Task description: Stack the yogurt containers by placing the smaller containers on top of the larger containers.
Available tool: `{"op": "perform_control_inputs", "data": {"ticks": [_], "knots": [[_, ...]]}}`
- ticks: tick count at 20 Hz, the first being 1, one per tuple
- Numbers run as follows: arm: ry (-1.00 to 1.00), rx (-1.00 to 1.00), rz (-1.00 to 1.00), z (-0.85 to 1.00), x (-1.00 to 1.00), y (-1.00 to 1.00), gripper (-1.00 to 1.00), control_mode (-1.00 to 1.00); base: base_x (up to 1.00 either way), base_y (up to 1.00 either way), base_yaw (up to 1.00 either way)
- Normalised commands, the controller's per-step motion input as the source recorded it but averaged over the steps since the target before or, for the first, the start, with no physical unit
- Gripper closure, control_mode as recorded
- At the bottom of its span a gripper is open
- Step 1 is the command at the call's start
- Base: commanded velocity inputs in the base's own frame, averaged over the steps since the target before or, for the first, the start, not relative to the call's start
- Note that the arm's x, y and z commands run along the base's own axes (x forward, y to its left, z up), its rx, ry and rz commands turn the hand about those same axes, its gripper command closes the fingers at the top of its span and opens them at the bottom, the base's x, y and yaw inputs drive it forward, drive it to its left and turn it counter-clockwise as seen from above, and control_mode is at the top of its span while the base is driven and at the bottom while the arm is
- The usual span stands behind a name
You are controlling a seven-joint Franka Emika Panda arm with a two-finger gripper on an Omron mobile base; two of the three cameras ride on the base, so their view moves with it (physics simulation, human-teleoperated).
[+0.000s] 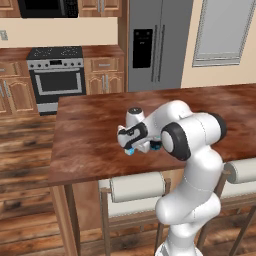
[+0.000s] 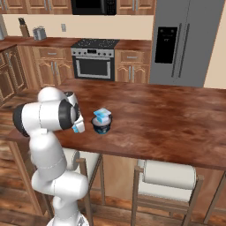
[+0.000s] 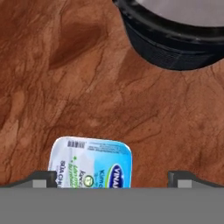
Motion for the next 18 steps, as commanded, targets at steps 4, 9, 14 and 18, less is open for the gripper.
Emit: {"op": "perform_control_inputs", "data": {"ticks": [4, 9, 14, 18], "knots": [[0.00, 0.00, -0.06, 0.00, 0.21, 0.13, -1.00, -1.00, 0.00, 0.00, 0.00], [0.01, 0.00, -0.04, 0.00, 0.12, 0.07, -1.00, -1.00, 0.00, 0.00, 0.00], [0.00, 0.00, 0.00, 0.00, 0.00, 0.00, -1.00, -1.00, 0.00, 0.00, 0.00], [0.00, 0.00, 0.00, -0.05, 0.00, -0.01, -1.00, -1.00, 0.00, 0.00, 0.00]]}}
